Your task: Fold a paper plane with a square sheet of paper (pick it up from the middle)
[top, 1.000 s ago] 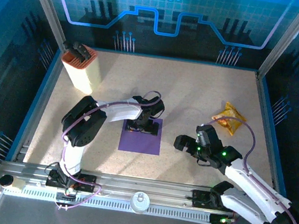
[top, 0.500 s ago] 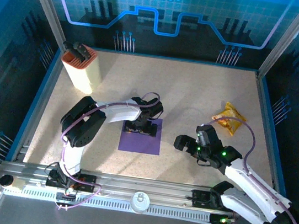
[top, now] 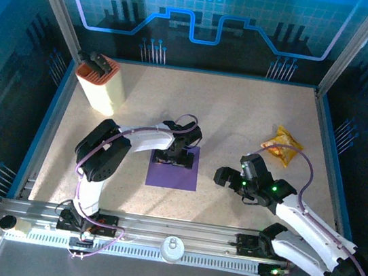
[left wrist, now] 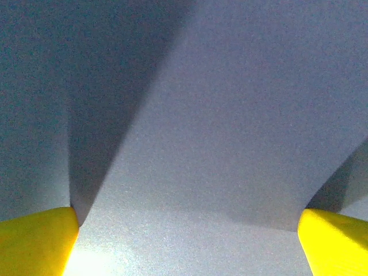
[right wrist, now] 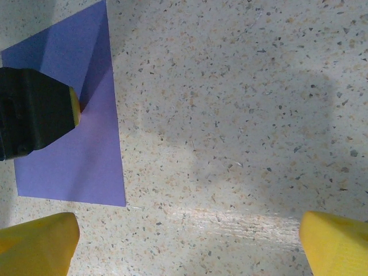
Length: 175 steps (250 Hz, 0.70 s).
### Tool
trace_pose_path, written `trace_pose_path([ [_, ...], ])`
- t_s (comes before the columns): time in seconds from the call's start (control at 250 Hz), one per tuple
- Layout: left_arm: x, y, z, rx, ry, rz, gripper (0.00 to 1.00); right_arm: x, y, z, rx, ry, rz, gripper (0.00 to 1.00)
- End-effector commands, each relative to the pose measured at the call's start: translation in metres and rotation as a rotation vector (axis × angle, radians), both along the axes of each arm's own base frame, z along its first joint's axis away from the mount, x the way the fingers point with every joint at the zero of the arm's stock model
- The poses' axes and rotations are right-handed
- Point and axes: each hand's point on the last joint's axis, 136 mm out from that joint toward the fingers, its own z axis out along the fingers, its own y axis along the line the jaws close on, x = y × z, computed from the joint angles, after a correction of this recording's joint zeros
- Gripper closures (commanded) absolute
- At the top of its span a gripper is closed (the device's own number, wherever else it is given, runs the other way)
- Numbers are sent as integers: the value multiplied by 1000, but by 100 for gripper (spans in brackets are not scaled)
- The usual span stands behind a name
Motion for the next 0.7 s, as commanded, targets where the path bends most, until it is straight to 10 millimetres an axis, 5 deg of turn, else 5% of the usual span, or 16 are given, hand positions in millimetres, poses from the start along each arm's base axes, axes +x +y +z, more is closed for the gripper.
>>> trace_pose_path([
  [0.0,-16,12,-27,71,65,7,2,-1,-4,-3,-2,21,-23,1],
  [0.444,-15,5,-20,62,47,-16,8,-3,-6,-2,2,11,-27,1],
  [0.695,-8,-4,-1,20,-12,-38,25,-4,-6,-2,4,17,-34,1],
])
